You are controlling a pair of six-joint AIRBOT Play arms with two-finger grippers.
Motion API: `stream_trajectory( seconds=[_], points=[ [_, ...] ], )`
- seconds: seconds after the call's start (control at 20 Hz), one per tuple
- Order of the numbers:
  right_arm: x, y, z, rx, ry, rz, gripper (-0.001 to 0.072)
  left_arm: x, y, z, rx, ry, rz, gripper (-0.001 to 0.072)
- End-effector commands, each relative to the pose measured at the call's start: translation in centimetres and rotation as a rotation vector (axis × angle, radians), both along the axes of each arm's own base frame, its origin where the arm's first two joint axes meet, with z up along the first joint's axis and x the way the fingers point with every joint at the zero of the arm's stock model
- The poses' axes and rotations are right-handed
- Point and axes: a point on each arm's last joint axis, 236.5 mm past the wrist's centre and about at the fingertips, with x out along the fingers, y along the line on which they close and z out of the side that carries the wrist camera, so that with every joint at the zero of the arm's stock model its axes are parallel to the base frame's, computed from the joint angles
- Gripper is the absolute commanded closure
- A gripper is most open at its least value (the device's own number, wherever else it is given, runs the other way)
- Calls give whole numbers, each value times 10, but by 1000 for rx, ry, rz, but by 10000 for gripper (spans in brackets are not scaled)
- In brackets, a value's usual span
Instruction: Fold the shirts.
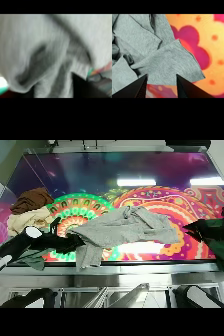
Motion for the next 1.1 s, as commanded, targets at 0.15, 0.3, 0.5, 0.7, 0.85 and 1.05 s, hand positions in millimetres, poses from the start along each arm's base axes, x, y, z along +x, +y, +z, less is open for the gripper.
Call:
stream_trajectory(
  seconds=[0.15,0.3,0.5,0.7,0.85,1.05],
  points=[
    [0,0,0,1,0,2,349,18,21,0,90,-38,-158,652],
    [-2,0,-3,5,17,2,349,24,16,18,65,-50,-216,681],
    [-34,9,-36,55,196,74,349,22,11,32,36,-35,-266,681],
    [-42,11,-60,64,220,152,348,17,11,33,31,-18,-280,681],
    [-42,9,-74,61,224,173,348,17,10,33,29,-20,-284,681],
    [-41,19,-88,80,247,198,348,15,10,33,25,-13,-288,681]
  ],
)
